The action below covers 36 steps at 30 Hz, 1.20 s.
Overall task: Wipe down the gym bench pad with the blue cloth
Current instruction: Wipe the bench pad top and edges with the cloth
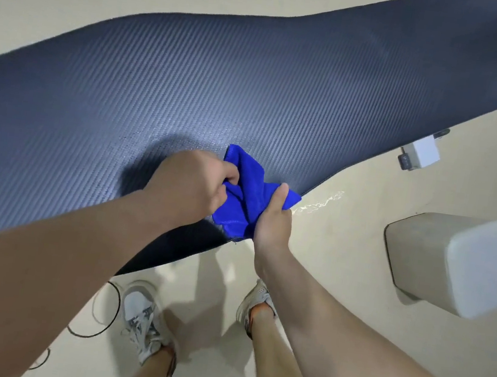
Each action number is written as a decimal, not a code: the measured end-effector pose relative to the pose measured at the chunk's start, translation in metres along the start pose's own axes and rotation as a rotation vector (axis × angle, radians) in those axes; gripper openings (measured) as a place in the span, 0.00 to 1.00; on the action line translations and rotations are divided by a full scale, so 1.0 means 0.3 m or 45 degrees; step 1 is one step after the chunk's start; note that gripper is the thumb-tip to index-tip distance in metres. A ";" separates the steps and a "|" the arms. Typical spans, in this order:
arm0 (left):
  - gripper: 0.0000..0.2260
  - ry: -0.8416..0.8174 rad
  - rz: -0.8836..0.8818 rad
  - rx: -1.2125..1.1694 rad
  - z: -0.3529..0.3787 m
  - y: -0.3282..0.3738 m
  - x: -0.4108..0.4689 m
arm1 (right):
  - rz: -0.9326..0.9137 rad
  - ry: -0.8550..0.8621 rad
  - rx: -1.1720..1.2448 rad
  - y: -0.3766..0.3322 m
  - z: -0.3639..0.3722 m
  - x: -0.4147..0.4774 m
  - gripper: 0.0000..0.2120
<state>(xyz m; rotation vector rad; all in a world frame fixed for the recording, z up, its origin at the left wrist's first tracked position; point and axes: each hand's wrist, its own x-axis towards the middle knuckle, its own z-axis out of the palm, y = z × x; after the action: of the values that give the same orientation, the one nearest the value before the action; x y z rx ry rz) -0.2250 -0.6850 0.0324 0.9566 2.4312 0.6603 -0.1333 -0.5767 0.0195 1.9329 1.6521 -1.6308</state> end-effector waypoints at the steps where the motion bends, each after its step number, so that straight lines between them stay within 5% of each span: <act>1: 0.10 -0.011 0.003 0.003 -0.009 -0.019 -0.026 | 0.006 -0.008 -0.005 0.031 0.018 -0.018 0.40; 11: 0.10 -0.115 -0.241 0.107 -0.104 -0.178 -0.268 | 0.128 -0.125 0.135 0.243 0.179 -0.235 0.46; 15: 0.08 -0.196 -0.400 0.190 -0.179 -0.261 -0.367 | 0.259 -0.243 0.163 0.222 0.236 -0.369 0.26; 18: 0.08 -0.144 -0.481 0.149 -0.224 -0.312 -0.432 | 0.252 -0.326 -0.032 0.215 0.205 -0.374 0.22; 22: 0.10 -0.014 -0.403 0.148 -0.239 -0.256 -0.344 | 0.076 -0.203 -0.289 0.168 0.092 -0.344 0.17; 31: 0.10 0.384 -0.049 0.019 -0.173 -0.089 -0.157 | 0.129 0.117 -0.006 0.148 -0.005 -0.270 0.16; 33: 0.08 0.317 0.150 0.145 -0.109 -0.054 -0.187 | 0.191 -0.001 0.120 0.146 0.023 -0.273 0.14; 36: 0.30 -0.100 -0.018 0.178 -0.016 -0.038 -0.279 | 0.151 -0.186 0.243 0.138 0.110 -0.278 0.16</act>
<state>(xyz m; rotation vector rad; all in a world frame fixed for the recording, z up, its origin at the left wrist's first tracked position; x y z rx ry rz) -0.1780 -0.7536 0.0485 0.9991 2.4378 0.4439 -0.1075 -0.6678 0.0478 1.9002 1.3458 -1.8915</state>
